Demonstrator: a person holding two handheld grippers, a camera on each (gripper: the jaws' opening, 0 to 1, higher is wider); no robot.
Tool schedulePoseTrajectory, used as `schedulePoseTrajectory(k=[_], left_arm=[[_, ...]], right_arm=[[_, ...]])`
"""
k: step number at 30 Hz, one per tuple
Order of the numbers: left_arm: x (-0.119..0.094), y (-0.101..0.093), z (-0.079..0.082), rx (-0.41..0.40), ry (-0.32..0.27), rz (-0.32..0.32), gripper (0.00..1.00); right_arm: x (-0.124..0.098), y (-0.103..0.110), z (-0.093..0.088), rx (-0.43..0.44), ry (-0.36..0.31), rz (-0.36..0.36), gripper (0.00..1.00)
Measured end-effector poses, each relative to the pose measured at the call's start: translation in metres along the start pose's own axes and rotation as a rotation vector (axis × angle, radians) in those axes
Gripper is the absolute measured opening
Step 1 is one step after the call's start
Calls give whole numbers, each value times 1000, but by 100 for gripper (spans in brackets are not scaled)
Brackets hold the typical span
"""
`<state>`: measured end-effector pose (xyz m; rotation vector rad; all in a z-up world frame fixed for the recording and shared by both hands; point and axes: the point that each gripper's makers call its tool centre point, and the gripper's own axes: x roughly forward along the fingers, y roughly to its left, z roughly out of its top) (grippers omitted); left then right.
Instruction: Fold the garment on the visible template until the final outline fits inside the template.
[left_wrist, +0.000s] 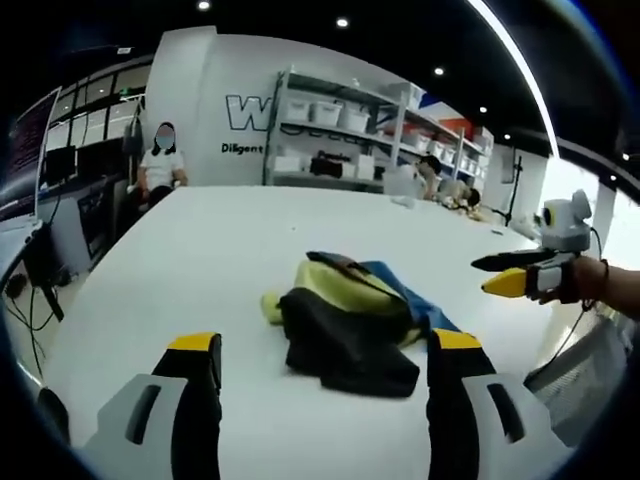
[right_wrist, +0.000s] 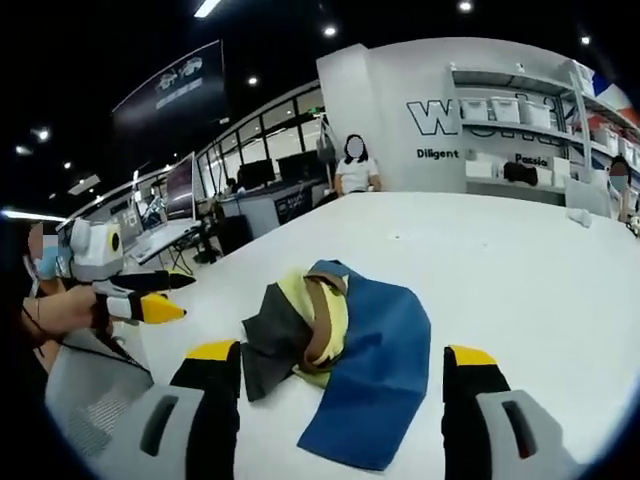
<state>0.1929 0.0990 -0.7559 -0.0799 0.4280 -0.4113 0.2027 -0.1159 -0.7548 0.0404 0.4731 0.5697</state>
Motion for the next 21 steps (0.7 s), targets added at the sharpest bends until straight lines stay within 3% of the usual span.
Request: schedulePoseTrajectory(k=[10, 14, 21], left_arm=[[23, -13, 6, 28, 1, -61, 74], [29, -18, 6, 52, 5, -80, 64], [47, -39, 0, 87, 29, -144, 58]], right_arm=[[26, -12, 15, -6, -17, 23, 79], [37, -16, 16, -6, -9, 31, 76], [57, -18, 19, 1, -4, 44, 72]])
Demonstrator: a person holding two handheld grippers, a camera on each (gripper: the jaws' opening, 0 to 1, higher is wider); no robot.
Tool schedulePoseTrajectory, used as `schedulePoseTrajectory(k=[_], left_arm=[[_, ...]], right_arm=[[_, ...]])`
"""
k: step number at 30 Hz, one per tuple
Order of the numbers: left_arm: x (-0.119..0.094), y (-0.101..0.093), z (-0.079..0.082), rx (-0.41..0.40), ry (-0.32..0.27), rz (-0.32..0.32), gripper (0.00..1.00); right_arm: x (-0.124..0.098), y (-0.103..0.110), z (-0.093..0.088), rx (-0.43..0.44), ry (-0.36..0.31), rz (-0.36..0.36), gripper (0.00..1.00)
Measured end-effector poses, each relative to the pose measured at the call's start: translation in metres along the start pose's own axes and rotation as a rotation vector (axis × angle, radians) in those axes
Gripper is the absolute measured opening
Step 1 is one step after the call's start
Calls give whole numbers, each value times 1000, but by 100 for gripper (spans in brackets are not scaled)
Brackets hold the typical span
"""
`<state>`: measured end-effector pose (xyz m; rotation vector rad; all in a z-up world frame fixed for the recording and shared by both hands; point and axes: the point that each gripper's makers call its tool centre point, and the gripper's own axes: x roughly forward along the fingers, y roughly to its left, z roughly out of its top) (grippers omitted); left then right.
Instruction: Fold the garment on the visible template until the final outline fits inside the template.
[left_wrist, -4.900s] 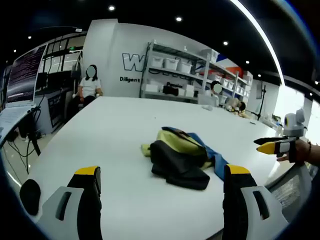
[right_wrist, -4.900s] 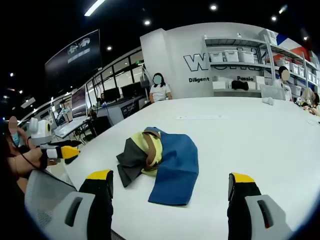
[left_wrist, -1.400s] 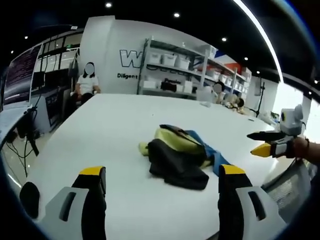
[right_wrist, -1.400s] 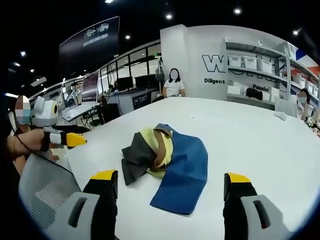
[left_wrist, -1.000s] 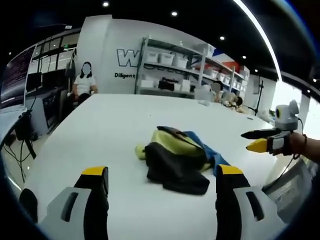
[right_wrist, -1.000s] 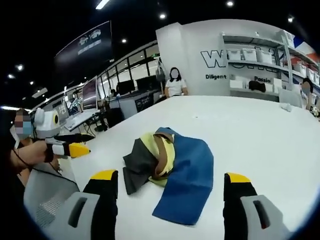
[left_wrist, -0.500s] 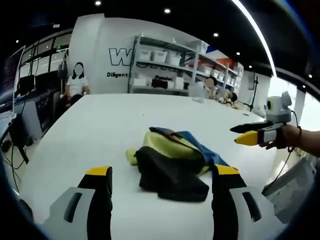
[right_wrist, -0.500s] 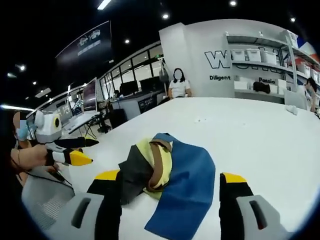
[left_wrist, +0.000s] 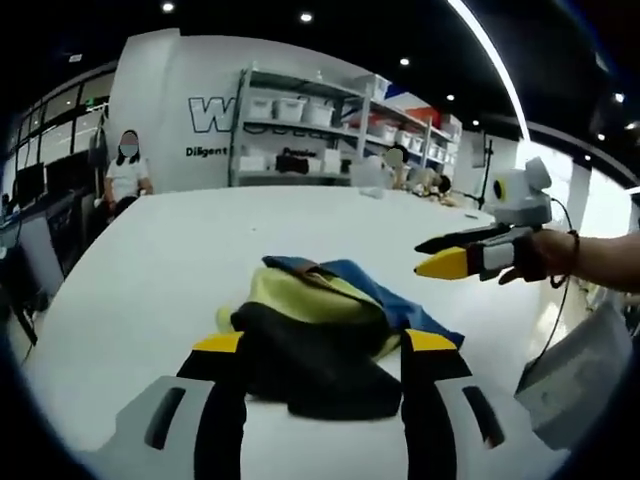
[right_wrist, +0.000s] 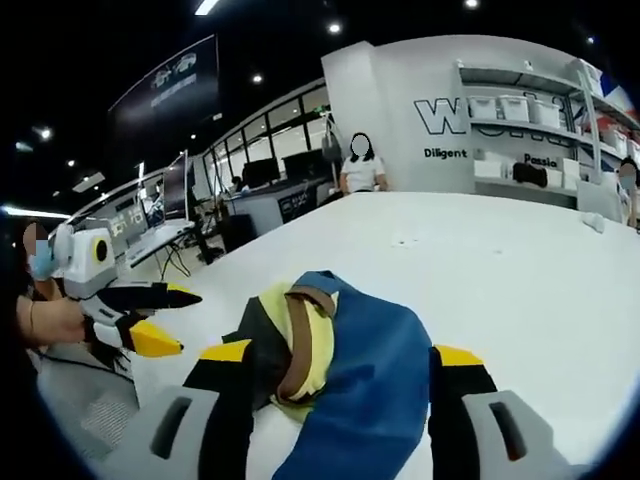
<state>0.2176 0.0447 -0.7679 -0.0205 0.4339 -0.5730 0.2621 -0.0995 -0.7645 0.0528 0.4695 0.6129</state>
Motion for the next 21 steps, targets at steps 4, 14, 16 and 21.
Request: schedulePoseTrajectory(k=[4, 14, 16, 21], left_arm=[[9, -5, -2, 12, 9, -9, 54], [35, -14, -17, 45, 59, -24, 47], [41, -15, -22, 62, 74, -25, 45], [49, -15, -29, 79, 96, -26, 43]], right_arm=[[10, 1, 2, 9, -1, 17, 71], [40, 0, 8, -26, -1, 45, 64], [46, -1, 7, -26, 2, 48, 62], [58, 0, 4, -65, 18, 56, 60]])
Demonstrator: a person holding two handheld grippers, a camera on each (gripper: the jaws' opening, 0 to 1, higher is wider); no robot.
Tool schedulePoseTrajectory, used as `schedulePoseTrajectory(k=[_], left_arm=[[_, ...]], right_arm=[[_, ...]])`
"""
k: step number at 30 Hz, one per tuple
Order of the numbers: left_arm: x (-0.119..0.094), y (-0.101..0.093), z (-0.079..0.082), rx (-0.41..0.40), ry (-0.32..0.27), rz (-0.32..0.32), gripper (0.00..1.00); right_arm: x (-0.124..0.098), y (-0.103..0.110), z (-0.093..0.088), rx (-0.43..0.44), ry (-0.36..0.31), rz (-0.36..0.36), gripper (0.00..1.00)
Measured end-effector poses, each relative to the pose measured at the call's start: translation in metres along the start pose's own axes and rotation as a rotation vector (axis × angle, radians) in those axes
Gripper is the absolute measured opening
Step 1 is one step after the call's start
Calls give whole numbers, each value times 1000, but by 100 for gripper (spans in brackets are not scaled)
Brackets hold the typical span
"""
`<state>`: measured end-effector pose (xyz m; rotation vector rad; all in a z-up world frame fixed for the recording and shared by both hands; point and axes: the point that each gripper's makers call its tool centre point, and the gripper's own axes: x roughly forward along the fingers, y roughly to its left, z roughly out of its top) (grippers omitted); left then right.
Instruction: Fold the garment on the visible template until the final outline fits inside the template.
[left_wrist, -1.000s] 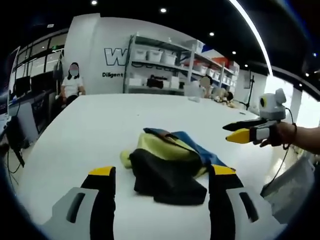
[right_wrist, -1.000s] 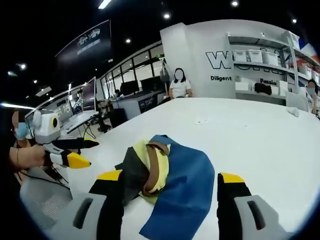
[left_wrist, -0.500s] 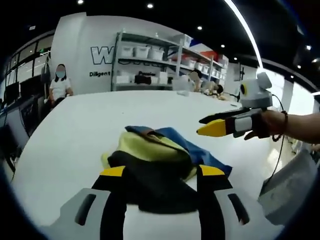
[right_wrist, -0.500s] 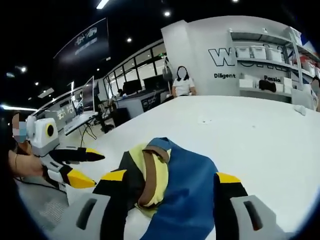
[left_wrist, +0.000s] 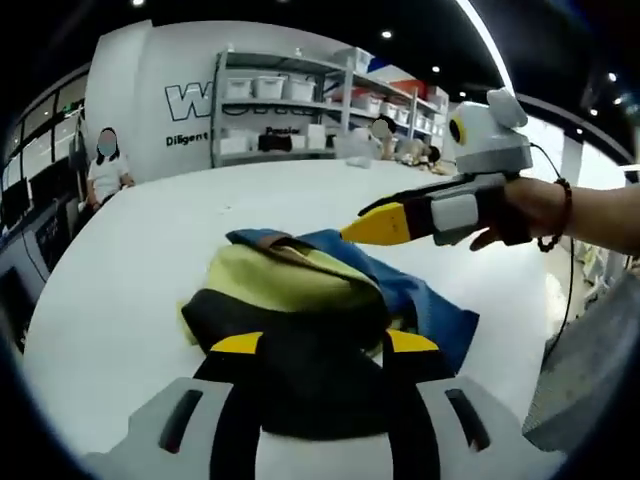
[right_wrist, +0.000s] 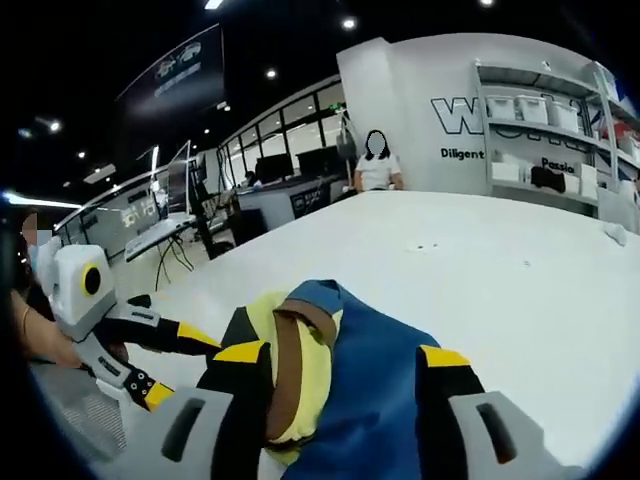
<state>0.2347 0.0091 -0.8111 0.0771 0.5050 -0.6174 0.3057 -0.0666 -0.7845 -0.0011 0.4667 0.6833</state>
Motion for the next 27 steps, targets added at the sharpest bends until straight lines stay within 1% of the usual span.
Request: schedulePoseTrajectory(k=[8, 13, 16, 20, 24, 27], left_arm=[[18, 1, -9, 45, 36, -2, 38], [24, 1, -17, 72, 62, -4, 33], [27, 1, -18, 77, 70, -11, 29], [32, 0, -17, 64, 68, -11, 24], [35, -4, -23, 75, 94, -19, 18], [36, -7, -25, 72, 97, -30, 13]], right_arm=[[19, -1, -11, -82, 50, -5, 50], [30, 1, -11, -115, 54, -3, 44], [36, 3, -10, -129, 47, 7, 40], [44, 7, -3, -150, 18, 20, 34], [51, 10, 1, -166, 6, 26, 25], [53, 10, 2, -180, 3, 25, 22]])
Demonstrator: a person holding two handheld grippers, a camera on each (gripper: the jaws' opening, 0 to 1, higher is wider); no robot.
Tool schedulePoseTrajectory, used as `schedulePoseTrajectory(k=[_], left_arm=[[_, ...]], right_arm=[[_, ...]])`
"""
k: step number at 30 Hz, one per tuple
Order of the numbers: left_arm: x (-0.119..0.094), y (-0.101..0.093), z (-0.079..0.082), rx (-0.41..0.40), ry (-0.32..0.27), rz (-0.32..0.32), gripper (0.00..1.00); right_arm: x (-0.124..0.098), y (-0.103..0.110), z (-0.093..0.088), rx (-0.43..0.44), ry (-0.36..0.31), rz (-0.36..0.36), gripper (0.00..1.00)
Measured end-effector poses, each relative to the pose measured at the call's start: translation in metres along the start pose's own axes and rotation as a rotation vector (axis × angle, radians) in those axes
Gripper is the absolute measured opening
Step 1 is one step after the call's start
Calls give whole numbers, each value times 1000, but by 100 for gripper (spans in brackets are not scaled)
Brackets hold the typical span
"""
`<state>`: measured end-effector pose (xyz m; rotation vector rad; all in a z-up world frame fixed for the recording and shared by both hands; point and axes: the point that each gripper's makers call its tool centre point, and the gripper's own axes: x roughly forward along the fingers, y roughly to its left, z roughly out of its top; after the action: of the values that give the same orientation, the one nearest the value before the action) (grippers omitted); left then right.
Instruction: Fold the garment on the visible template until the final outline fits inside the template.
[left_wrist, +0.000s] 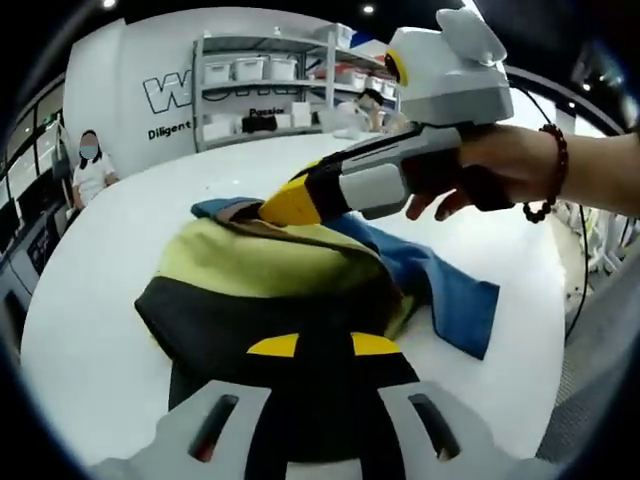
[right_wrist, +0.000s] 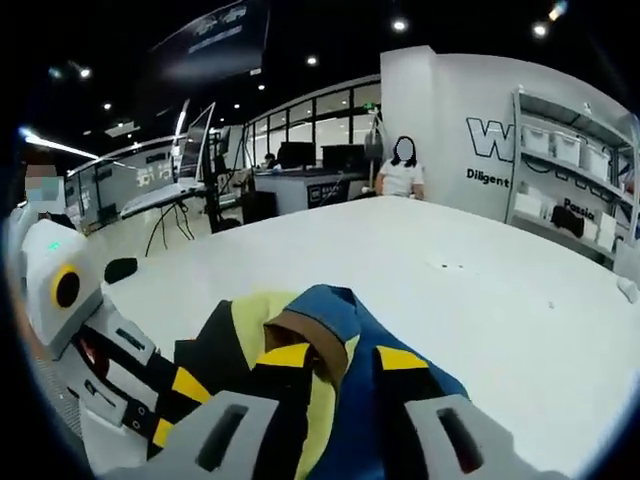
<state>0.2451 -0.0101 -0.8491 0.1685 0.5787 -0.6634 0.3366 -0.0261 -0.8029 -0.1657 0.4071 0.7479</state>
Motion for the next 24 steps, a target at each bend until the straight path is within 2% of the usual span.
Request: schedulePoseTrajectory(k=[5, 9, 11, 16, 21, 24], left_arm=[[2, 0, -2, 7, 6, 2, 10], [3, 0, -2, 3, 9, -3, 1], [5, 3, -3, -9, 13, 5, 0], [5, 4, -3, -70, 20, 10, 0], [-1, 10, 2, -80, 2, 32, 0], [-5, 16, 6, -52, -4, 54, 0]], right_arm=[[1, -1, -3, 5, 7, 4, 16], [1, -2, -1, -24, 1, 5, 4], [1, -2, -1, -38, -2, 8, 0], [1, -3, -1, -52, 5, 0, 0], [-3, -9, 1, -23, 4, -26, 0], [-8, -12, 3, -38, 2, -40, 0]])
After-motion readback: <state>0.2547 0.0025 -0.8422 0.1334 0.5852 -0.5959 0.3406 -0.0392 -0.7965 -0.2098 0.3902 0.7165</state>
